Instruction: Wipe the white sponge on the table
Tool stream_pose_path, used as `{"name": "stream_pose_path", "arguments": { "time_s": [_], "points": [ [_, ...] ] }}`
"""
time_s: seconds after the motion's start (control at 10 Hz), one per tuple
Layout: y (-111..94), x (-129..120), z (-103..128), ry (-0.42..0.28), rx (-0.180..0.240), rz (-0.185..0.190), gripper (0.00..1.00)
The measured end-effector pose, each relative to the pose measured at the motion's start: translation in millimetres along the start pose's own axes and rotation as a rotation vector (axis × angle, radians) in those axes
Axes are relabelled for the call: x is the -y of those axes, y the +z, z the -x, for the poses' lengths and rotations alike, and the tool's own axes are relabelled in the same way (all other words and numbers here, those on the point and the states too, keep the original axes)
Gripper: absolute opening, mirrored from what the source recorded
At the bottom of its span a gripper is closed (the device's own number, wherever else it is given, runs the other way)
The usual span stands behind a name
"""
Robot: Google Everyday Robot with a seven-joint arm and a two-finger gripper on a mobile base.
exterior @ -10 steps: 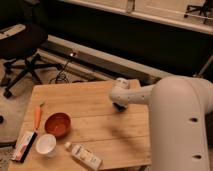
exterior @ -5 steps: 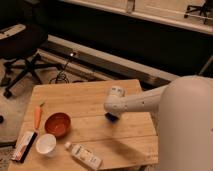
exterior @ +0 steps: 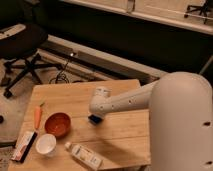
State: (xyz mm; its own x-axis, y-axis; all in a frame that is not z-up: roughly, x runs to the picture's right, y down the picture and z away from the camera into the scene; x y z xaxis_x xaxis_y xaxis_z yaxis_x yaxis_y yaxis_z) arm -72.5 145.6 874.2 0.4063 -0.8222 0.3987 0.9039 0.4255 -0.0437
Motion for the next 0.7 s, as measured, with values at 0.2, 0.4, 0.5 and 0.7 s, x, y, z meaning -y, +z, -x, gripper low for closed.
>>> {"name": "stream_pose_path", "arguments": {
  "time_s": [0.2,0.4,0.5,0.7],
  "points": [
    [3,41,16,-0.069,0.029,-0.037,0.51],
    [15,81,20,-0.103,0.05,-0.053,0.51],
    [23,100,16,-0.106,0.056,-0.058,0.51],
    [39,139,-3,-0.099,0.067,-0.066,0.51]
  ]
}}
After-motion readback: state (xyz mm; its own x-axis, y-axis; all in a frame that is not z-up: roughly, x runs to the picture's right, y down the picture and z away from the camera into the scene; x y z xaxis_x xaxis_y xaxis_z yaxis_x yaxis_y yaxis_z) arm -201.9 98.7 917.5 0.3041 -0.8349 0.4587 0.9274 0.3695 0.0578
